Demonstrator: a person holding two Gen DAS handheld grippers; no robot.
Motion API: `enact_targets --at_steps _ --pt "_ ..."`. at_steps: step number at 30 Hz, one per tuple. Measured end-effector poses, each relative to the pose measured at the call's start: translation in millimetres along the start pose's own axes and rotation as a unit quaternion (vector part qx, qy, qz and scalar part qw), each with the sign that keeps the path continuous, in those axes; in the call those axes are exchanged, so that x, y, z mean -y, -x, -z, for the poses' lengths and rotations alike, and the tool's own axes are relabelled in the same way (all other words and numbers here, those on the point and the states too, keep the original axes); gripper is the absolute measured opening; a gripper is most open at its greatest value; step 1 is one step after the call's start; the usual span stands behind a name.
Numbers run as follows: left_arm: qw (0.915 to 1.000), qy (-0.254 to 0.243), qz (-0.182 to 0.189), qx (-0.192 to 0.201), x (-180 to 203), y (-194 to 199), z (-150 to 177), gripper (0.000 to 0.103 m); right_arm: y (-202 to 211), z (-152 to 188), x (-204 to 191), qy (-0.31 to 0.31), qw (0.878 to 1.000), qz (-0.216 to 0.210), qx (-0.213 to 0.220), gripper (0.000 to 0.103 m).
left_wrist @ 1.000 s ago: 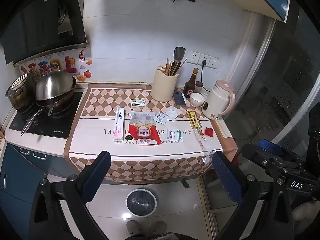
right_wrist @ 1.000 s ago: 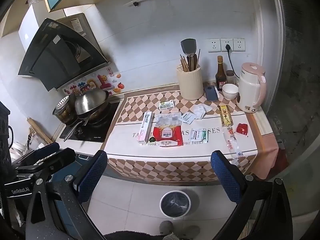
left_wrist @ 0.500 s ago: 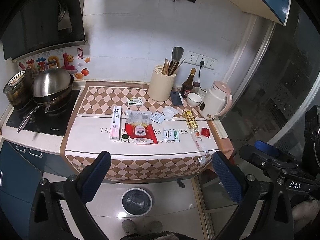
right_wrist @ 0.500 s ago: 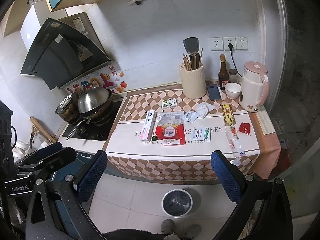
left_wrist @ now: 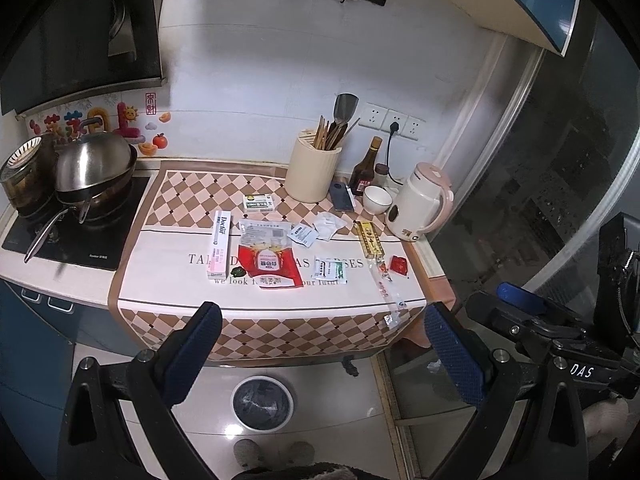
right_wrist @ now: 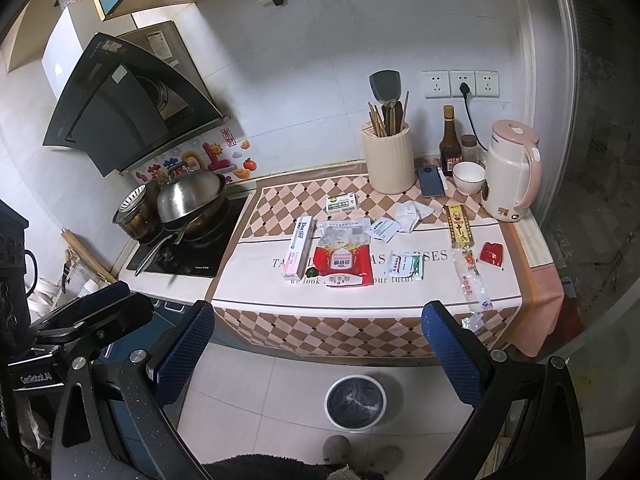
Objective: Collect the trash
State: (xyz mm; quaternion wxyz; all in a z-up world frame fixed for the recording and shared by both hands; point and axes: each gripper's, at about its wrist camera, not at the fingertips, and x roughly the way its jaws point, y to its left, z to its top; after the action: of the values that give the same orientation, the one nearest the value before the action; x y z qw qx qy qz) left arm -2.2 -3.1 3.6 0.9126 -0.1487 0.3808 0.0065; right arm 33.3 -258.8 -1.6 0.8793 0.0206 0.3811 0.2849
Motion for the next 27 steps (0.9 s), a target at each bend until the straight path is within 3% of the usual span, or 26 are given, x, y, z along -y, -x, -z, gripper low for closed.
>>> enact_targets --at_steps 27 --pt "1.0000 0.003 0.001 0.004 -0.2 1.2 -0.4 0.103 2.0 3.0 1.2 -0.001 1.000 -0.019 -0.003 0.103"
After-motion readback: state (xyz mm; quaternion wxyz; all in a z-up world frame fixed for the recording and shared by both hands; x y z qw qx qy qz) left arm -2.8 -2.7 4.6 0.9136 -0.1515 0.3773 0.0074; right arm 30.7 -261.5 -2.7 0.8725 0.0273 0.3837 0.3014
